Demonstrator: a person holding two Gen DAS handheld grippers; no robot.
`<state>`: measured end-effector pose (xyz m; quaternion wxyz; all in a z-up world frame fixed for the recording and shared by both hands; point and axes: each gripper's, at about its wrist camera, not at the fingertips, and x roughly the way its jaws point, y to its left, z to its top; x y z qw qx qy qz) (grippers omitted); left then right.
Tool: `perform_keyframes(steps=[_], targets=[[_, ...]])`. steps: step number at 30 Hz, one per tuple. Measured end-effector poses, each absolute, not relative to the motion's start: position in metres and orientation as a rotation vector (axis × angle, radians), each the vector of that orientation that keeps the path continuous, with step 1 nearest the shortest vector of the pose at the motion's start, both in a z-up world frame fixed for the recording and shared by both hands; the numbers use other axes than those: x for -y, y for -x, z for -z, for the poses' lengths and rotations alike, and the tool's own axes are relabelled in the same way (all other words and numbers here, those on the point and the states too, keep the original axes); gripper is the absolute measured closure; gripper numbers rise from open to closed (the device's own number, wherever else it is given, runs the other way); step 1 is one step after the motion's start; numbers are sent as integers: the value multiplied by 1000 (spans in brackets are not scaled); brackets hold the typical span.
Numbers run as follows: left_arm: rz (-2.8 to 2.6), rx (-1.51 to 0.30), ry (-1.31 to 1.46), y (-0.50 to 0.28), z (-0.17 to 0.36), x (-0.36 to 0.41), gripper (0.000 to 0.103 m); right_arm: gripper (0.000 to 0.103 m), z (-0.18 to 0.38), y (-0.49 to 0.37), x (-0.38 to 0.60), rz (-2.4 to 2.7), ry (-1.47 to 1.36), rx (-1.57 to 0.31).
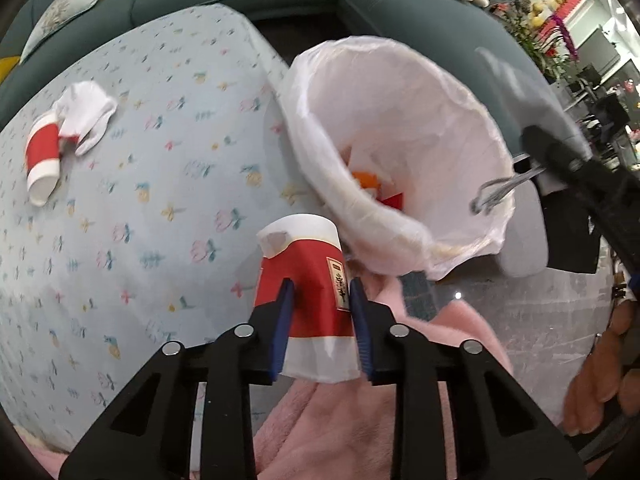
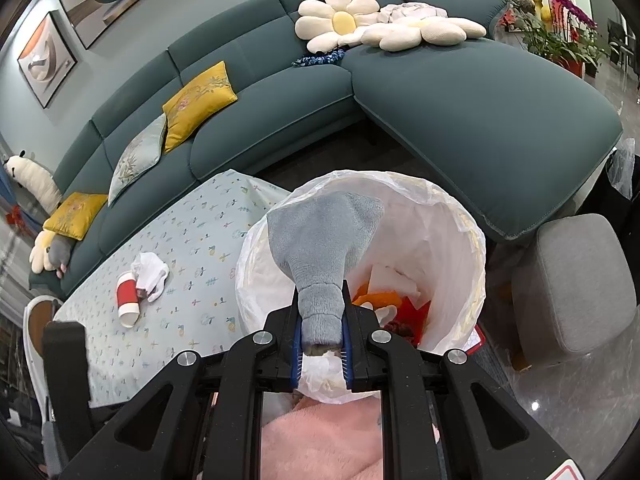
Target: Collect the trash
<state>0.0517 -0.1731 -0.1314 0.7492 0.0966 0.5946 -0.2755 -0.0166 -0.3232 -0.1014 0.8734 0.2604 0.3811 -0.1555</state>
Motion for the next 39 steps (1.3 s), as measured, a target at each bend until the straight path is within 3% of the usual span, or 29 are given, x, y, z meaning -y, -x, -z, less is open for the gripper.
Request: perform_keyframes(steps=[21, 24, 27, 28, 34, 39], targets=[[691, -1168, -161, -85, 73, 232, 77, 87, 107, 10, 336, 341, -541, -800], [709, -1172, -139, -92, 73, 242, 75, 79, 109, 9, 341, 358, -544, -798], [703, -1163, -120, -97, 69, 247, 47, 60, 109, 10, 345, 376, -556, -789], [692, -1146, -115, -98, 66, 247, 43, 59, 109, 11, 347, 385, -559, -786], [668, -1127, -136, -101, 63, 244, 43, 57, 107, 9, 348, 393, -553, -789], [636, -1099, -158, -101, 58, 232, 43, 50, 99, 7, 341, 393, -533, -782]])
